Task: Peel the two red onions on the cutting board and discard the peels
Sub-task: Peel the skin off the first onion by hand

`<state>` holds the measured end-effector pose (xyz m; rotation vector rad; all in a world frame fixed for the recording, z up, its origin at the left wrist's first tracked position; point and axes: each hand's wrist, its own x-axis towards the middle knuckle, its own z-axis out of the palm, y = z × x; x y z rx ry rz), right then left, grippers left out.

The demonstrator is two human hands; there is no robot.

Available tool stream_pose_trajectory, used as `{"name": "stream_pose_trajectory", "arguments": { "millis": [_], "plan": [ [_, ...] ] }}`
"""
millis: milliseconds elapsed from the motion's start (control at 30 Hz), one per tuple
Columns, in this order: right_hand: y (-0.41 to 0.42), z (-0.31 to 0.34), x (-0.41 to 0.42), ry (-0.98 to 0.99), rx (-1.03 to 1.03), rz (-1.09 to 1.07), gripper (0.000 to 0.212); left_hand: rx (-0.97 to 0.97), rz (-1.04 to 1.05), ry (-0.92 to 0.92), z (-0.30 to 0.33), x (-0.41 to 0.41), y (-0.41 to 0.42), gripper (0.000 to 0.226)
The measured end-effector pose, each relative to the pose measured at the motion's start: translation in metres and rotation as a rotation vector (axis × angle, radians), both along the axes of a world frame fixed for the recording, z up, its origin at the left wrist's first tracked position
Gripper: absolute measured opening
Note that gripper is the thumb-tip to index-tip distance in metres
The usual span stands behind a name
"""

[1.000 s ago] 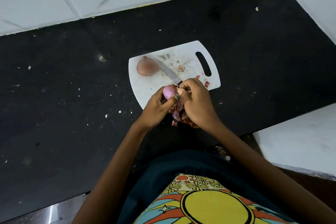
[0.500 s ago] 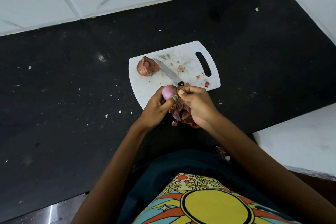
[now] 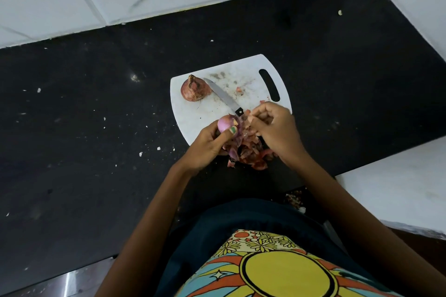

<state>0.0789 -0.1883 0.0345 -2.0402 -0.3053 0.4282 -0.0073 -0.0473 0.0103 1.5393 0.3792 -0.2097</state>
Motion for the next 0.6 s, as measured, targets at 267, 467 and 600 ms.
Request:
{"name": "stream_pose_trajectory", "arguments": {
  "millis": [267,467,600],
  "plan": [
    [-0.003,0.006,0.003,-0.144,-0.140,0.201,0.017,-0.015,0.018,-0.003,0.002,-0.002,0.000,0.027],
    [-0.006,0.018,0.004,-0.161,0.010,0.386,0.037,0.022,0.035,-0.040,0.001,-0.002,0.002,0.028],
    [-0.004,0.017,0.003,-0.262,0.036,0.451,0.037,0.005,0.032,-0.062,0.003,-0.002,0.001,0.033]
  ]
}}
